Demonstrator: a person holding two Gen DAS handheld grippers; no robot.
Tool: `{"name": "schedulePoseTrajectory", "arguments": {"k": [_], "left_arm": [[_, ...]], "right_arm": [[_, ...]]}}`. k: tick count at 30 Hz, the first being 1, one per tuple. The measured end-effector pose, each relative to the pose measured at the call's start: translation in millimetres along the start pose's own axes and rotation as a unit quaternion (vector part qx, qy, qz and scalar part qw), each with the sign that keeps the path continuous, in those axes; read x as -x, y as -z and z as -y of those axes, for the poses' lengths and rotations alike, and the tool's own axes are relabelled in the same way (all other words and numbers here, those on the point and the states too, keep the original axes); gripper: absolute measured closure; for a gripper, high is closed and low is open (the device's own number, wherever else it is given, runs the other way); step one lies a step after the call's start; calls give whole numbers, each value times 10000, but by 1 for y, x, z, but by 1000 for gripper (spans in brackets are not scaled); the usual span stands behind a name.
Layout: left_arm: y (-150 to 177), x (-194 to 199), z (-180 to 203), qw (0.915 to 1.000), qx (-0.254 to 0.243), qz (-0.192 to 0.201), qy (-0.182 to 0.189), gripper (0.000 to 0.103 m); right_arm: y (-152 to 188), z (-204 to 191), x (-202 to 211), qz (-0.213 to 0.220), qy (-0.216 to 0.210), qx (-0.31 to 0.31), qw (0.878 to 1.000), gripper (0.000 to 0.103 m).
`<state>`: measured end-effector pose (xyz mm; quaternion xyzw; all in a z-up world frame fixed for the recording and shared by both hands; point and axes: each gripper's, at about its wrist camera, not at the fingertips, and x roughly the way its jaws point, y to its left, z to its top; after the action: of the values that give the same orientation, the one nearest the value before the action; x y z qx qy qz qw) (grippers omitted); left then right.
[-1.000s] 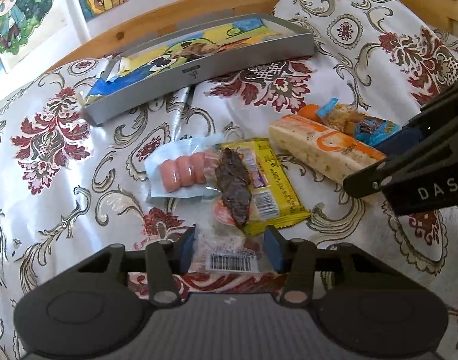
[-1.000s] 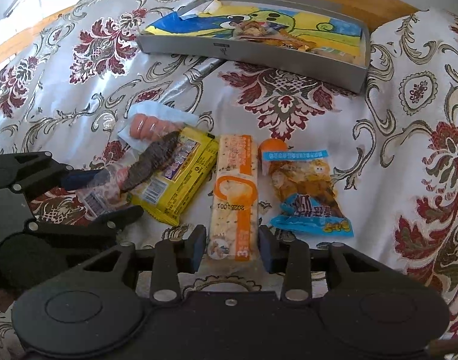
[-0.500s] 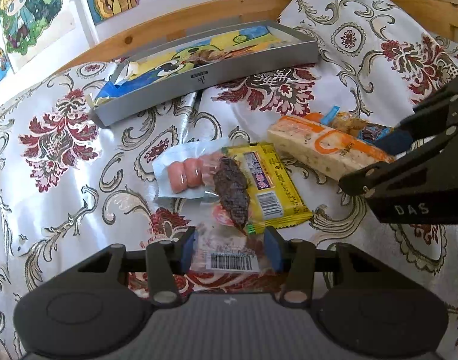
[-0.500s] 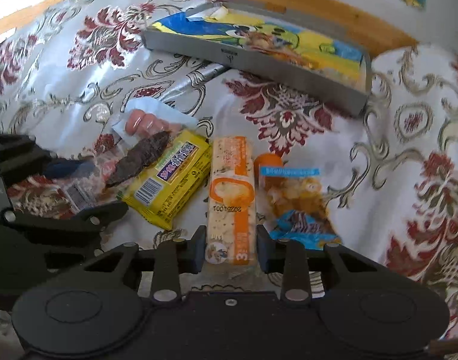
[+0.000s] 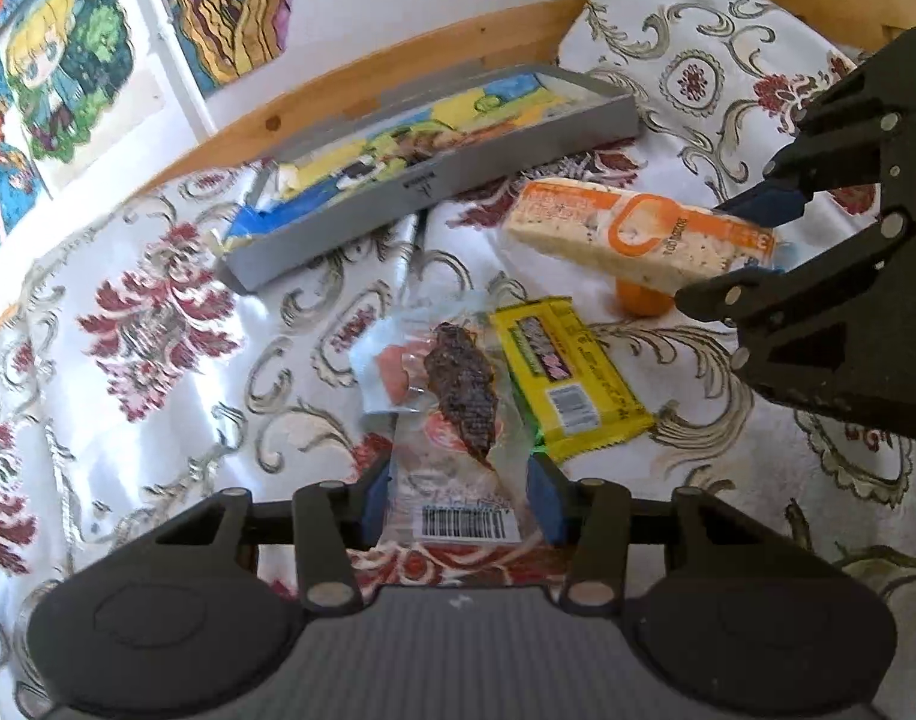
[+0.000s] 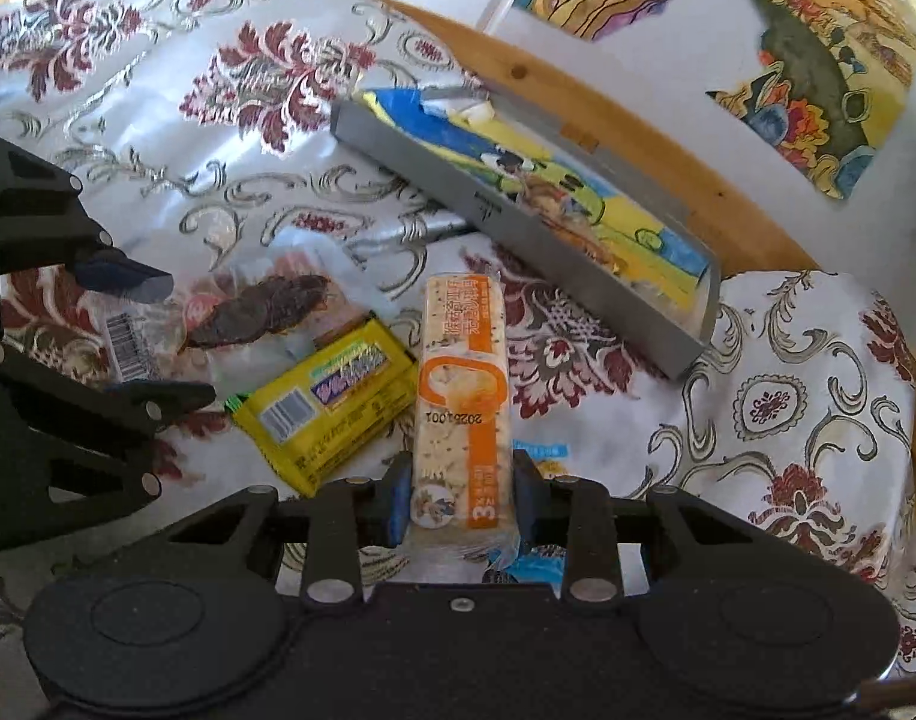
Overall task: Organize snacks
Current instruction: 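Carry meat stick pack in left tool and cracker pack in right tool into the tray, release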
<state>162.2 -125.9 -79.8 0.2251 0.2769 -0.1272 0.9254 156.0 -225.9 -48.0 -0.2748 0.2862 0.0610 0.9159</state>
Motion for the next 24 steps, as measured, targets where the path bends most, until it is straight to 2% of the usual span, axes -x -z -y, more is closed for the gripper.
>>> {"name": "schedulePoseTrajectory", "arguments": {"k": [4, 11, 18, 24], "left_arm": [[-5, 6, -2, 9995, -156, 215, -166, 52], [-24, 12, -8, 9964, -297, 660, -445, 52], [-54, 9, -19, 9893, -363, 1165, -799, 52], [-90, -6, -33, 9816, -278, 1546, -1085, 52]], "right_arm": [[-1, 2, 6, 234, 72, -83, 9997, 69], [-4, 13, 17, 842, 463, -188, 9952, 69], [-11, 40, 18, 1344, 901, -529, 9854, 69], [-29, 62, 2, 1706, 1187, -688, 9757, 68]]}}
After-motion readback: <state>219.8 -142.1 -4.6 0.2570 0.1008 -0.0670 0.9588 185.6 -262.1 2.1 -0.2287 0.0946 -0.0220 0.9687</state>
